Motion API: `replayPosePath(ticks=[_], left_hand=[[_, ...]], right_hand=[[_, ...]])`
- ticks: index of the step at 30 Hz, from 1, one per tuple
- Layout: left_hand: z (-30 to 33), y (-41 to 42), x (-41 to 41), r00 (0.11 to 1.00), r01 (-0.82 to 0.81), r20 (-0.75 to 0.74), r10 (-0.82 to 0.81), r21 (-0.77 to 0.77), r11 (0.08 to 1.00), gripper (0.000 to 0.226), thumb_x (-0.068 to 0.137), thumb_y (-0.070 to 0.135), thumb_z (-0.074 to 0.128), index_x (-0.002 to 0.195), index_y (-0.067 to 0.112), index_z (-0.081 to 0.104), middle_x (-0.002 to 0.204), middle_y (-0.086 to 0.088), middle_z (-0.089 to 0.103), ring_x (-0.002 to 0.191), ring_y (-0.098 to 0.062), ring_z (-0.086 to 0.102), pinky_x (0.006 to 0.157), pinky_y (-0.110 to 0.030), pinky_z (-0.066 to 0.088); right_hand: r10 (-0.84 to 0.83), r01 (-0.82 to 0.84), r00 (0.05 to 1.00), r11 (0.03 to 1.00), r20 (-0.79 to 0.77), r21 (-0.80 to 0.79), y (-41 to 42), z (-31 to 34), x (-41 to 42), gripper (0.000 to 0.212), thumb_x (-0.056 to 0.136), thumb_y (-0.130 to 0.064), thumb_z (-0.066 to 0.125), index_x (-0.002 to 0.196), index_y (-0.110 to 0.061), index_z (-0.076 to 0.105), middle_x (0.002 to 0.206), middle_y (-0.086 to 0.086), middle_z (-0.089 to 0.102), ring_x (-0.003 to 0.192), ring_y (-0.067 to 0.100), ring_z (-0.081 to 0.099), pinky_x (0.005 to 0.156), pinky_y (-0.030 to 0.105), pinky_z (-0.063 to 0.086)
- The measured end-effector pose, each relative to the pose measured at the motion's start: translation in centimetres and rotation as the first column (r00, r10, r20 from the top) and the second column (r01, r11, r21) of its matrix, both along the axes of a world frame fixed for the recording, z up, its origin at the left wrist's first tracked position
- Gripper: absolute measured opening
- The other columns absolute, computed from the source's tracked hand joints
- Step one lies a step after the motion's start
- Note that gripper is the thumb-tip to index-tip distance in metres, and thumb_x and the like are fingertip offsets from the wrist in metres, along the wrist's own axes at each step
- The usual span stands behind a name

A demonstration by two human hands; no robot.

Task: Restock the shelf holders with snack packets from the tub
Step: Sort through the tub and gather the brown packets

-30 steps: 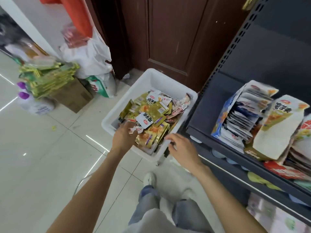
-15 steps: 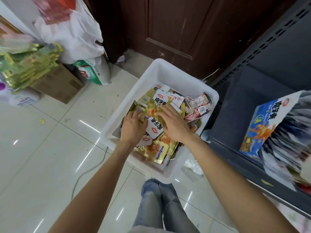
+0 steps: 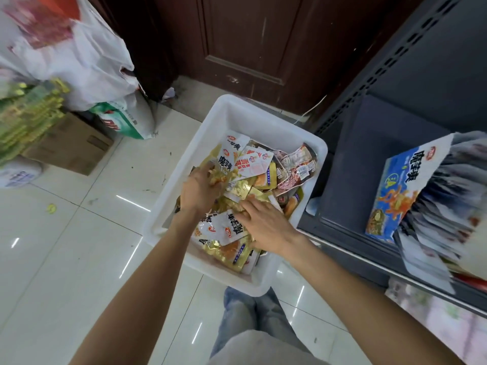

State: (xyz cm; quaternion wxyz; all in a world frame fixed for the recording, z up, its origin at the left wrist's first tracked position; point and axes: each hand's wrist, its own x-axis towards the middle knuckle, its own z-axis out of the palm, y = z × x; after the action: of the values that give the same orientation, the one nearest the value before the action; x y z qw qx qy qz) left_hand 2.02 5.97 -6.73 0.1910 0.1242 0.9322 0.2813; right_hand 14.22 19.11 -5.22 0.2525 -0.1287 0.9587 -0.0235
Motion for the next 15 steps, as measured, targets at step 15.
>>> replayPosePath(ticks=[15], left_hand=[[10.3,-4.5,5.8,0.769,-0.608,0.603,0.213,0.585,0.538,0.047,0.082,-0.001,0.066,0.122,0.016,0.050,0.101,-0.005,0.069,0.076,-0.022,0.071,0.056,-0.032,0.055]], right_hand=[[-0.787,0.577,0.261,-0.337,0.559,-0.744,1.0,9.3,4.8,0.030,0.096,-0.012,0.053,0.124,-0.022,0.046,0.124,0.003,0.062,0.110,0.020,0.062,0.093,0.046,0.051]])
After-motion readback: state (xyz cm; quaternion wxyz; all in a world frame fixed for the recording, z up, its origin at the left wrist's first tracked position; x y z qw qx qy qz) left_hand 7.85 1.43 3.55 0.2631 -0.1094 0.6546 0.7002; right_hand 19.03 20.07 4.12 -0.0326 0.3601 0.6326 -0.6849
